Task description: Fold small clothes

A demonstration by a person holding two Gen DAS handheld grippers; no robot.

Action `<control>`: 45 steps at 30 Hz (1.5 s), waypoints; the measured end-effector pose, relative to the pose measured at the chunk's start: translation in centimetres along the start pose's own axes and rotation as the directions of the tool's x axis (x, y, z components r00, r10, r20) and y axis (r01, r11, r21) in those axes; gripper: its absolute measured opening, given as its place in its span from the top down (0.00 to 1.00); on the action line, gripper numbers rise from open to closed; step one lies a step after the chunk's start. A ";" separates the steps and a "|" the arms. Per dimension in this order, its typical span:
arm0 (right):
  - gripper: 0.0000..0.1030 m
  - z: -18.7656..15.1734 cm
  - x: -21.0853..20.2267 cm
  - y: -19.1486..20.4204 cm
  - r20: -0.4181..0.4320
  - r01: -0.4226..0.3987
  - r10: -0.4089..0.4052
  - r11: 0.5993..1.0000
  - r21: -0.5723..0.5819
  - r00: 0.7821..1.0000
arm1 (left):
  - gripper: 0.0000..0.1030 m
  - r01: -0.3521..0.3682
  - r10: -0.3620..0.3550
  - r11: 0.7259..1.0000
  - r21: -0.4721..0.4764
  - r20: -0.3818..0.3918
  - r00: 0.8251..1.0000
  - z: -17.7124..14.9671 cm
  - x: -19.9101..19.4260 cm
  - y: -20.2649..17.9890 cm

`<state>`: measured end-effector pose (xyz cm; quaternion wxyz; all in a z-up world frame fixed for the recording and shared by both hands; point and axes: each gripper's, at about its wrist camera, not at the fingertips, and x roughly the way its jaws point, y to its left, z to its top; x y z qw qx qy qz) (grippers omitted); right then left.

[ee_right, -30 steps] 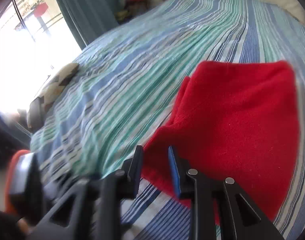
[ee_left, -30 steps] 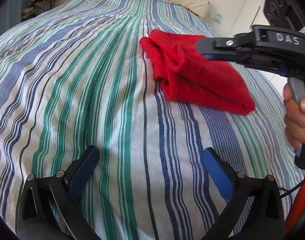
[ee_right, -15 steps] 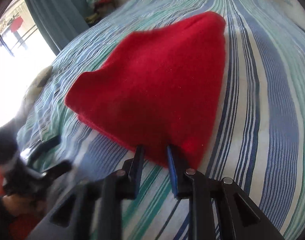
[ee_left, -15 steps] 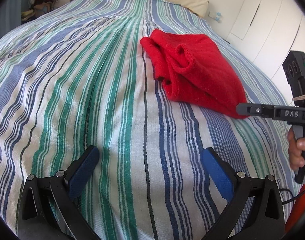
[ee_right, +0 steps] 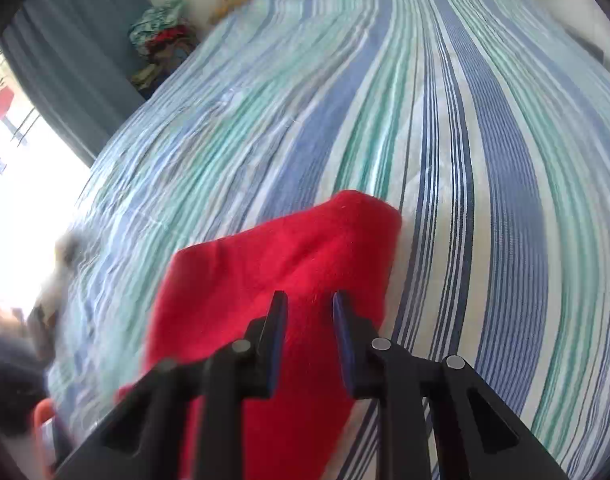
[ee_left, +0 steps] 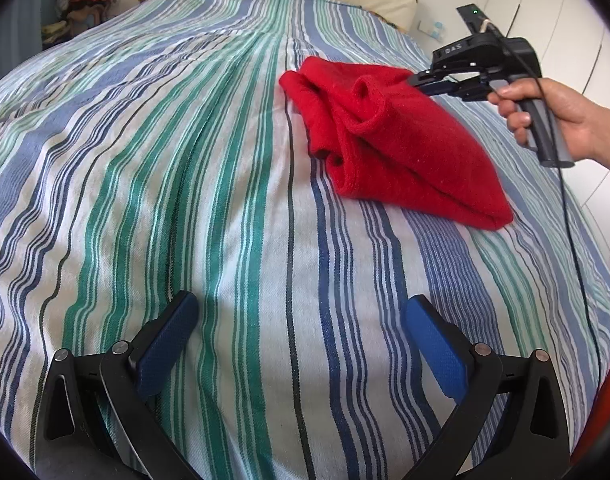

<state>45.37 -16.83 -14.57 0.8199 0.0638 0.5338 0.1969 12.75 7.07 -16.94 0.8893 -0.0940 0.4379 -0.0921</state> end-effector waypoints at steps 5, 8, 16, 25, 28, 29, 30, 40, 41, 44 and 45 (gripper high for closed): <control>0.77 1.6 2.6 -1.0 0.041 0.113 -0.116 0.991 0.072 0.992 | 0.00 -0.006 0.006 1.000 0.003 -0.006 1.000 0.1 0.2 -0.2; 0.77 0.0 0.1 0.2 0.133 0.056 -0.064 0.997 0.060 0.989 | 0.00 -0.011 0.011 1.000 0.005 -0.007 1.000 0.1 0.2 -0.3; 0.75 -12.1 -6.2 5.0 0.174 0.094 -0.055 0.970 -0.222 0.983 | 0.00 -0.025 0.025 1.000 0.014 -0.008 1.000 0.1 0.3 -0.5; 0.75 -21.3 -6.1 5.5 0.103 0.062 -0.044 0.982 -0.179 0.994 | 0.00 -0.043 0.043 0.999 0.028 -0.009 0.999 0.0 0.3 -0.7; 0.75 -22.8 -6.3 5.4 0.101 0.061 -0.046 0.987 -0.149 0.994 | 0.00 -0.047 0.047 0.998 0.032 -0.009 0.999 -0.1 0.3 -0.7; 0.75 -23.0 -6.3 5.3 0.097 0.060 -0.047 0.988 -0.139 0.994 | 0.00 -0.048 0.048 0.998 0.033 -0.010 0.999 -0.1 0.2 -0.8; 0.75 -23.3 -6.3 5.3 0.094 0.063 -0.050 0.989 -0.132 0.994 | 0.00 -0.049 0.049 0.998 0.036 -0.016 0.999 -0.1 0.2 -0.8; 0.46 -21.9 -8.8 2.9 0.171 0.101 -0.093 0.994 -0.041 0.981 | 0.16 0.167 -0.164 0.986 -0.024 0.111 0.980 9.4 -4.7 -5.0; 0.46 -20.8 -9.0 2.6 0.184 0.104 -0.097 0.994 -0.029 0.978 | 0.16 0.191 -0.188 0.981 -0.020 0.113 0.976 10.8 -3.8 -5.5; 0.47 -17.0 -10.1 3.0 0.267 0.107 -0.097 0.994 -0.023 0.959 | 0.44 0.175 -0.171 0.984 -0.038 0.091 0.981 13.1 0.1 -5.5; 0.47 -16.0 -10.3 3.5 0.287 0.104 -0.088 0.994 -0.040 0.954 | 0.55 0.159 -0.156 0.985 -0.064 0.050 0.986 13.1 1.8 -4.9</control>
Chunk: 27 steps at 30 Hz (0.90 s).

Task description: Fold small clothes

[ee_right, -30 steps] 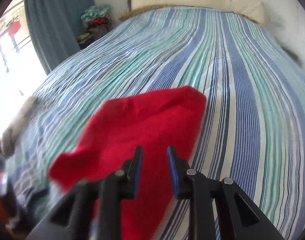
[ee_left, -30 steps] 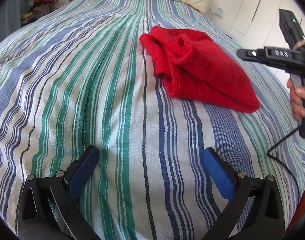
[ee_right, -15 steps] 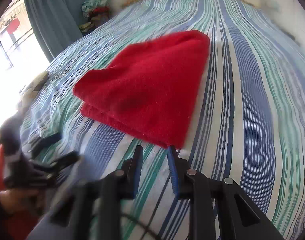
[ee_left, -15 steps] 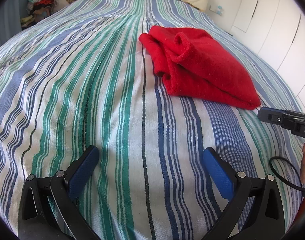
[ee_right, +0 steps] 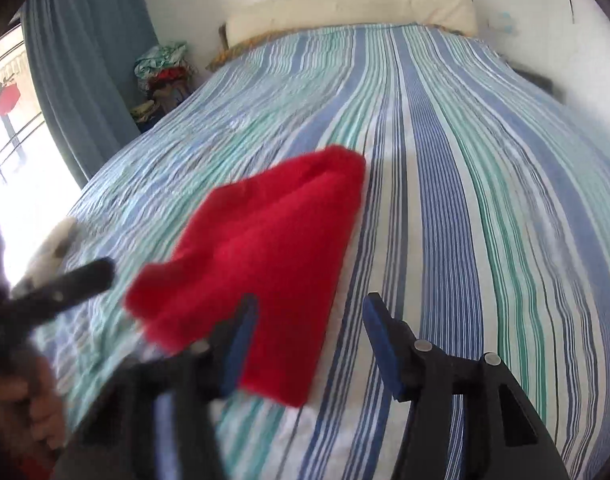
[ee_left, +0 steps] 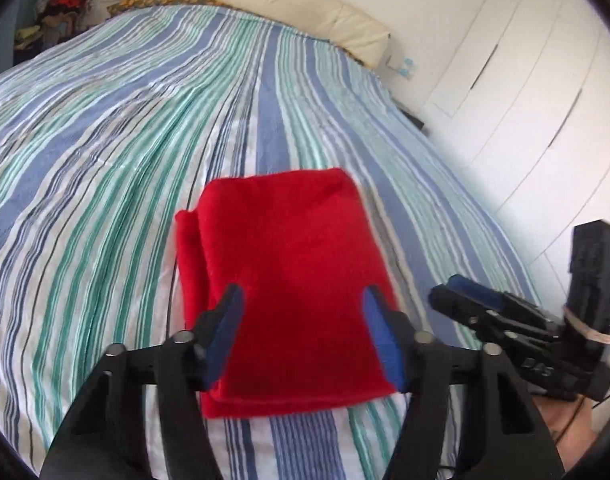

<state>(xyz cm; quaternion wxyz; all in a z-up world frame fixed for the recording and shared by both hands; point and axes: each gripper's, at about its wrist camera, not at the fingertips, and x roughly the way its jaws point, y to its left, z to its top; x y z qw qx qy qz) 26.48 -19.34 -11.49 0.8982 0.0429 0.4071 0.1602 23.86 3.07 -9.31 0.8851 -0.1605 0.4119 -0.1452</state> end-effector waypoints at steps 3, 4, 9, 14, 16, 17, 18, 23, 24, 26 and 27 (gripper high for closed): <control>0.47 1.4 1.8 1.5 -0.020 -0.046 0.045 0.998 -0.046 0.999 | 0.94 -0.052 0.044 0.996 -0.065 -0.130 0.990 -2.2 3.9 3.3; 0.47 1.0 2.9 1.9 -0.047 -0.058 0.055 0.997 -0.059 0.997 | 0.94 -0.033 0.024 0.997 -0.068 -0.125 0.992 -3.1 4.2 4.1; 0.41 -3.7 7.4 2.0 -0.150 -0.044 0.032 0.996 -0.079 0.988 | 0.94 -0.014 0.010 1.000 -0.028 -0.115 0.993 -4.2 2.7 4.0; 0.36 -3.1 5.3 -0.9 -0.143 -0.112 0.122 0.990 0.081 0.982 | 0.33 -0.037 0.033 0.998 -0.046 -0.089 0.996 -2.9 -1.6 4.4; 0.35 -1.9 3.9 -2.0 -0.095 -0.108 0.116 0.990 0.087 0.989 | 0.10 -0.055 0.055 0.995 -0.088 -0.002 0.998 -1.5 -3.3 5.2; 0.35 -1.2 3.7 -2.7 -0.086 -0.120 0.129 0.987 0.108 0.988 | 0.10 -0.032 0.035 0.993 -0.110 0.020 0.999 -0.7 -3.3 5.8; 0.35 -0.5 3.8 -3.5 -0.086 -0.135 0.147 0.981 0.137 0.985 | 0.09 -0.008 0.010 0.991 -0.132 0.009 1.000 0.0 -2.8 6.3; 0.35 1.3 7.5 -5.6 -0.094 -0.214 0.254 0.925 0.313 0.962 | 0.09 -0.010 -0.027 0.985 -0.172 -0.211 0.977 1.0 4.2 7.4; 0.35 1.1 8.5 -5.5 -0.109 -0.227 0.276 0.915 0.332 0.955 | 0.09 -0.004 -0.036 0.986 -0.165 -0.237 0.971 0.7 5.2 7.2; 0.35 0.5 10.9 -4.8 -0.152 -0.270 0.349 0.884 0.382 0.925 | 0.16 -0.025 -0.004 0.993 -0.116 -0.244 0.970 0.3 6.1 6.5; 0.37 0.0 11.8 -4.4 -0.168 -0.285 0.374 0.873 0.395 0.912 | 0.28 -0.030 0.008 0.996 -0.089 -0.234 0.972 0.2 6.1 6.1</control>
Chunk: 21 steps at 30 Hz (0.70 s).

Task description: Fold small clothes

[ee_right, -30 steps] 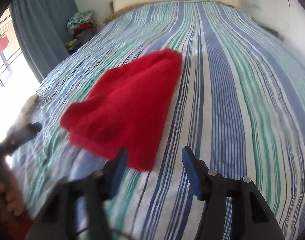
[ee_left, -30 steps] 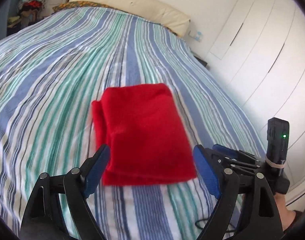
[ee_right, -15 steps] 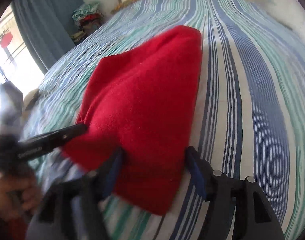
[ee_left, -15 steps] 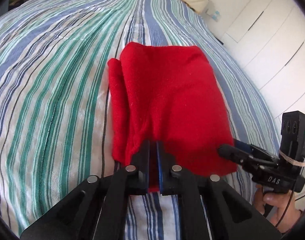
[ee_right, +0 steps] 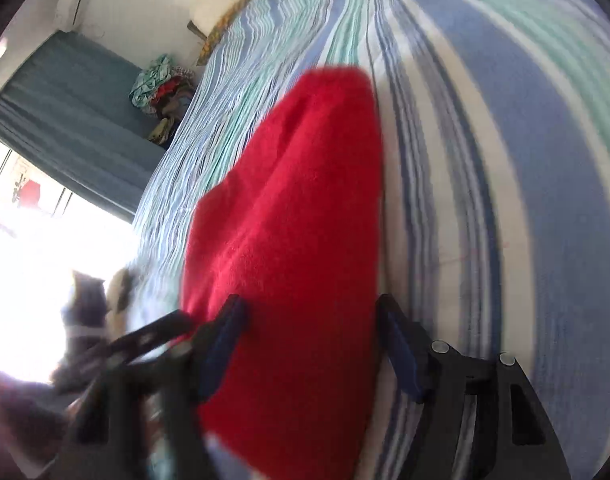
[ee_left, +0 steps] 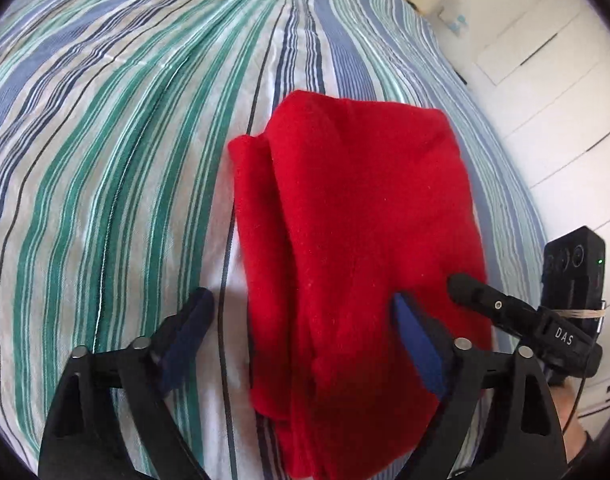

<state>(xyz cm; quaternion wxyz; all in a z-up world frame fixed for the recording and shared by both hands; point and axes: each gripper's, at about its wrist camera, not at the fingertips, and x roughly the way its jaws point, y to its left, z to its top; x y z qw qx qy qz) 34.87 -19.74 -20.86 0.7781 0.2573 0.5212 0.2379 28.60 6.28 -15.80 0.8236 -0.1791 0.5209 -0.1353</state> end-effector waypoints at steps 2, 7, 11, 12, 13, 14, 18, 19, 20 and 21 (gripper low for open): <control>0.57 -0.4 0.6 1.3 0.022 0.077 -0.076 0.996 -0.051 0.997 | 0.77 0.038 -0.038 0.999 0.001 -0.026 0.999 0.1 0.1 -0.6; 0.71 -0.4 -1.0 7.6 0.150 0.277 -0.245 0.927 -0.255 0.958 | 0.80 -0.002 -0.007 0.996 0.094 0.098 0.995 1.4 -4.1 -4.0; 0.72 0.2 -3.6 12.9 0.281 0.329 -0.232 0.867 -0.375 0.931 | 0.80 0.009 -0.037 0.990 0.141 0.191 0.981 3.5 -7.7 -6.0; 0.72 0.4 -4.4 13.7 0.311 0.332 -0.218 0.862 -0.383 0.925 | 0.80 0.011 -0.043 0.988 0.151 0.211 0.977 4.1 -8.3 -6.4; 0.72 0.7 -5.2 14.5 0.337 0.334 -0.206 0.859 -0.388 0.919 | 0.80 0.009 -0.045 0.987 0.159 0.225 0.973 4.5 -8.7 -6.6; 0.72 1.0 -5.7 15.1 0.353 0.335 -0.196 0.857 -0.393 0.915 | 0.80 0.008 -0.046 0.987 0.163 0.234 0.971 4.9 -9.0 -6.6; 0.72 2.5 -5.8 15.0 0.348 0.327 -0.191 0.860 -0.391 0.918 | 0.76 -0.017 -0.007 0.992 0.124 0.194 0.981 4.7 -6.9 -4.9; 0.72 2.6 -5.2 14.2 0.329 0.327 -0.204 0.866 -0.378 0.922 | 0.70 -0.032 0.017 0.994 0.105 0.145 0.989 4.4 -5.1 -4.0; 0.70 2.4 -4.4 13.1 0.294 0.317 -0.218 0.881 -0.351 0.931 | 0.65 -0.059 0.052 0.995 0.086 0.086 0.995 3.8 -3.4 -3.0; 0.68 2.5 -3.3 11.4 0.236 0.300 -0.234 0.903 -0.306 0.943 | 0.65 -0.098 0.097 0.992 0.078 0.023 0.995 3.1 -1.9 -2.1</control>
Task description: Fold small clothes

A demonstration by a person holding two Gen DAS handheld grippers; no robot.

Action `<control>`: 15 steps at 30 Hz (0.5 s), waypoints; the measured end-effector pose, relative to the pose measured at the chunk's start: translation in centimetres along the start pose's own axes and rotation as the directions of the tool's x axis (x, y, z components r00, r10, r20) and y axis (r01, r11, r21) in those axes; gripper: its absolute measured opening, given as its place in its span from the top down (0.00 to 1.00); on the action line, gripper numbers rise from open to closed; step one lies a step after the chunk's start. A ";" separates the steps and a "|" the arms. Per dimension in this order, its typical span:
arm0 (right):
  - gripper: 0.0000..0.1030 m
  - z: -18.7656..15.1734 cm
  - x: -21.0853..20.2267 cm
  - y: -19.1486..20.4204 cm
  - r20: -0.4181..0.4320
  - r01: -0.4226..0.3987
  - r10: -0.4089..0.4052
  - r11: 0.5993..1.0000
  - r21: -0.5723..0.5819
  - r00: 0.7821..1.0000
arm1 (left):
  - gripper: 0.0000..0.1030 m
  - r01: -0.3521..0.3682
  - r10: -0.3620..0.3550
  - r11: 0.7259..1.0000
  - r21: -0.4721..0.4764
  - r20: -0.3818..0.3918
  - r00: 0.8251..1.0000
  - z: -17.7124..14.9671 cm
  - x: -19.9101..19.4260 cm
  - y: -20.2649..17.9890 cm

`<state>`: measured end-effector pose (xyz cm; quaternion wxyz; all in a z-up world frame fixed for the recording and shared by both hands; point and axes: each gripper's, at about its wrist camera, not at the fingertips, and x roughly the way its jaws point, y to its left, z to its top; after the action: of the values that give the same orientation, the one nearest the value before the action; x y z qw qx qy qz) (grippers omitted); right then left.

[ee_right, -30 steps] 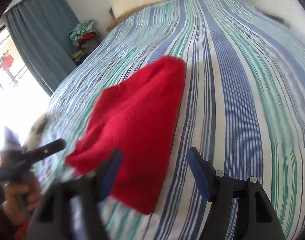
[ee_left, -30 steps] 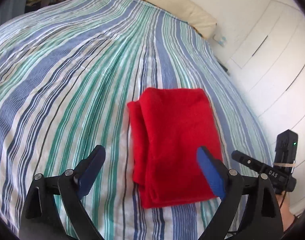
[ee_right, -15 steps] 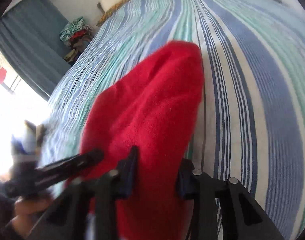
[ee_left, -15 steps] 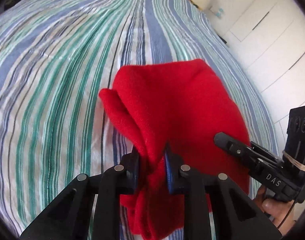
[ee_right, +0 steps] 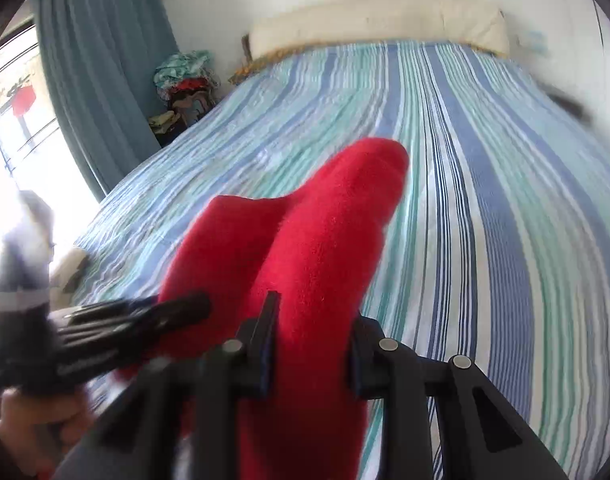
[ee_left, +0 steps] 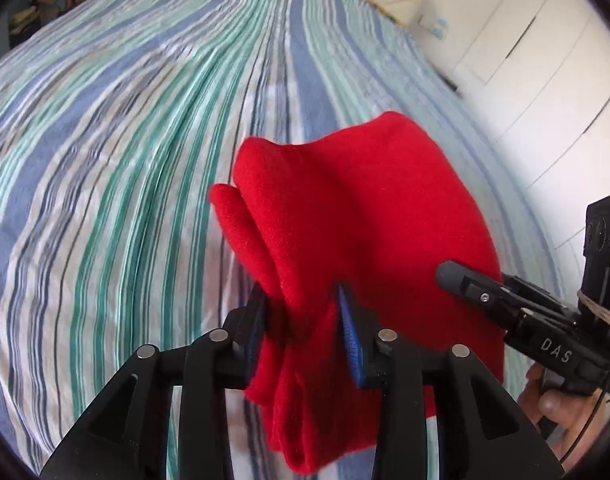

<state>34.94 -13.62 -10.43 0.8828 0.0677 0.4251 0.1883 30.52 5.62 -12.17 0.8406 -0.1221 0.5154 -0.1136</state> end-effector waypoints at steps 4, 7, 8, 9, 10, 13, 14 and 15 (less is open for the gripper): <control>0.41 -5.4 3.5 -4.8 -0.223 0.131 -0.096 0.980 0.149 0.970 | 0.43 -0.045 0.045 0.999 0.005 0.027 0.999 -3.9 -2.3 1.4; 0.21 -7.0 -1.1 -5.8 -0.125 0.186 -0.166 0.967 0.173 0.978 | 0.11 -0.181 0.168 0.980 0.076 0.153 0.974 -6.2 -7.5 -0.1; 0.18 -7.2 -2.7 -5.7 -0.099 0.189 -0.174 0.968 0.163 0.980 | 0.06 -0.209 0.187 0.973 0.097 0.196 0.963 -6.9 -9.1 -0.7; 0.15 -7.4 -4.3 -5.3 -0.080 0.184 -0.173 0.972 0.149 0.982 | 0.04 -0.242 0.212 0.964 0.111 0.229 0.950 -7.6 -10.4 -1.5; 0.11 -7.7 -5.7 -4.8 -0.070 0.185 -0.177 0.974 0.130 0.982 | 0.04 -0.290 0.253 0.950 0.118 0.255 0.933 -8.3 -11.7 -2.2; 0.08 -8.5 -9.0 -2.4 -0.065 0.181 -0.176 0.980 0.079 0.982 | 0.00 -0.447 0.407 0.891 0.080 0.297 0.864 -9.9 -13.8 -3.8; 0.06 -8.8 -9.9 -1.4 -0.066 0.174 -0.170 0.983 0.063 0.983 | 0.00 -0.488 0.450 0.871 0.063 0.299 0.841 -10.3 -14.1 -4.1; 0.05 -9.0 -10.6 -0.3 -0.063 0.169 -0.166 0.984 0.051 0.984 | 0.00 -0.506 0.469 0.861 0.055 0.301 0.830 -10.2 -14.3 -4.2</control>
<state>22.04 -18.43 -8.50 0.8803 0.0511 0.4603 0.1033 14.75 5.30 -3.28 0.9114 0.0552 0.3979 0.0892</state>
